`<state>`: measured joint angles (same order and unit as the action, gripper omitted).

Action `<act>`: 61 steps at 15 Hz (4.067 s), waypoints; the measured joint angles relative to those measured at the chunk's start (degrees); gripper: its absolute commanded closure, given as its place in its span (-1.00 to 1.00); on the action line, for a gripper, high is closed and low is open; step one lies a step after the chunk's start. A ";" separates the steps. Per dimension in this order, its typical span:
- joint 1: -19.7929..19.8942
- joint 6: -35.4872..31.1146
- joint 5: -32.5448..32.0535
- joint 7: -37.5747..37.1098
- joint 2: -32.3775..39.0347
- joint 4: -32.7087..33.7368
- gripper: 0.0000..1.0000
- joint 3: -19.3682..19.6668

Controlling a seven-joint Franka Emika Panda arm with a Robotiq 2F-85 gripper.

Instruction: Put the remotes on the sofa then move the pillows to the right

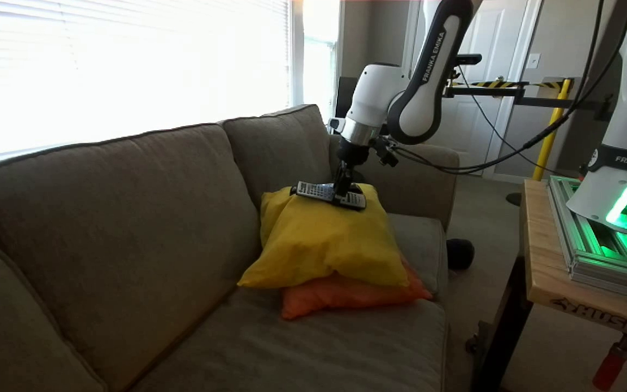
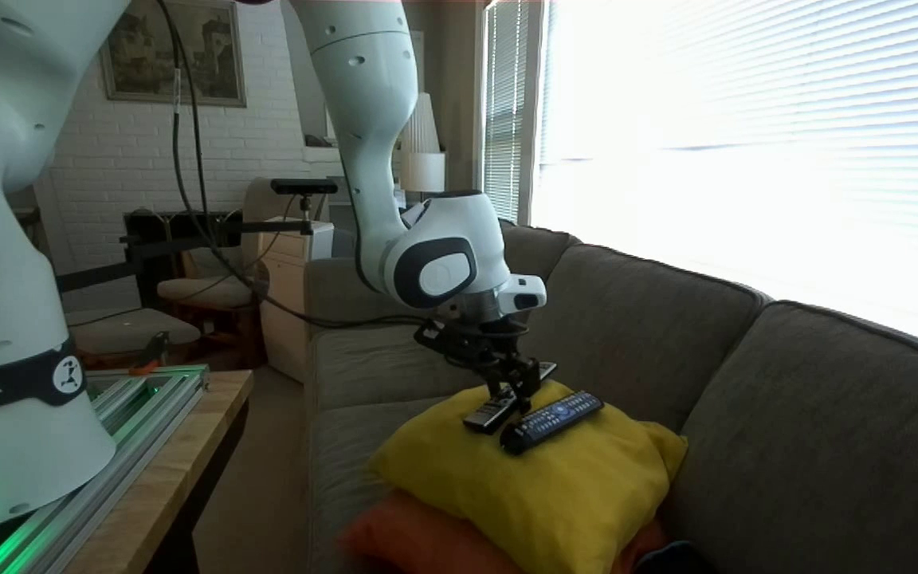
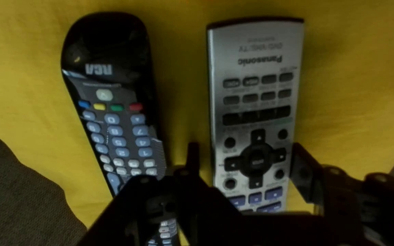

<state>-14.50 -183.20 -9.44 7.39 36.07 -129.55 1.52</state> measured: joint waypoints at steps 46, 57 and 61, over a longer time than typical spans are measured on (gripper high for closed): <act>37.76 6.57 22.60 -2.42 -2.90 -1.42 0.38 -7.39; 38.21 6.94 22.60 -5.62 9.39 9.19 0.38 -3.04; 38.09 7.21 22.60 -6.89 12.61 12.88 0.38 -3.73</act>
<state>23.59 -175.99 13.16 0.50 48.68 -116.67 -2.21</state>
